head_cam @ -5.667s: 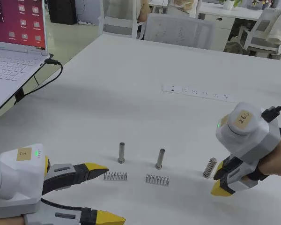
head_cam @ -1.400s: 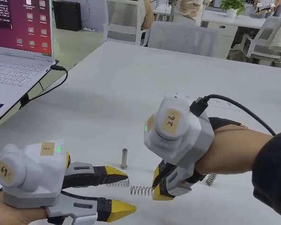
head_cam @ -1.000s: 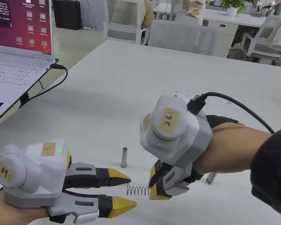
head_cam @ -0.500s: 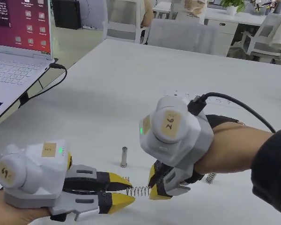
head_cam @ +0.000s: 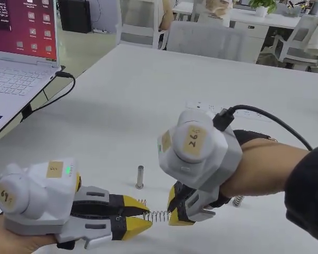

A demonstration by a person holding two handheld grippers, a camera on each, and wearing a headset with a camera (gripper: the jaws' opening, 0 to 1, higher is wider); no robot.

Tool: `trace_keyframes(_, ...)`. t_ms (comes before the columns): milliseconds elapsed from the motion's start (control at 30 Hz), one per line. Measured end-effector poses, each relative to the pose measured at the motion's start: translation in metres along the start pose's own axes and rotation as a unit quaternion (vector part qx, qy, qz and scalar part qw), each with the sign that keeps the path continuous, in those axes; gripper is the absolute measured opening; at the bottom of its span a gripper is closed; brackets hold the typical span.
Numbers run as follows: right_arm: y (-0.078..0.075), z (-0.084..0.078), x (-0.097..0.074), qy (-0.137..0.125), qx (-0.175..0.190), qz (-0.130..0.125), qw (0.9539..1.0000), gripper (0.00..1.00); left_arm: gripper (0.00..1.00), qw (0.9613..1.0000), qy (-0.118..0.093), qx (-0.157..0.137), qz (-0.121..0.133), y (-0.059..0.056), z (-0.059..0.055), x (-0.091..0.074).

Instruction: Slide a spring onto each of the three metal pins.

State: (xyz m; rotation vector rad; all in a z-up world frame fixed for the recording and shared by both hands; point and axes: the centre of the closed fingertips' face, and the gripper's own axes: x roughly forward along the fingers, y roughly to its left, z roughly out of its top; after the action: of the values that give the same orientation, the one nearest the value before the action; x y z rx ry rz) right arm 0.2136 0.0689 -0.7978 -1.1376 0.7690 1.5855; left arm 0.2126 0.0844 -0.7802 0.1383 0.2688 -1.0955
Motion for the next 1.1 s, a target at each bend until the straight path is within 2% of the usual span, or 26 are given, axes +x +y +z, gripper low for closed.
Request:
trace_keyframes(467, 0.002, -0.003, 0.005, -0.003, 0.01, 0.005, 0.9999, 0.11, 0.02, 0.9999, -0.01, -0.001, -0.004, -0.001, 0.005, -0.002)
trace_keyframes(667, 0.002, -0.005, 0.006, -0.006, 0.016, 0.008, 0.9998, 0.11, 0.02, 0.9996, -0.025, 0.001, -0.012, -0.006, 0.014, -0.002)
trace_keyframes(833, 0.004, -0.005, 0.006, -0.007, 0.015, 0.009, 0.9998, 0.1, 0.02, 0.9994, -0.033, 0.004, -0.008, -0.005, 0.019, -0.003)
trace_keyframes(1100, 0.002, -0.002, 0.003, -0.015, 0.017, 0.003, 0.9997, 0.09, 0.03, 0.9997, -0.026, 0.002, -0.005, -0.005, 0.015, -0.003)
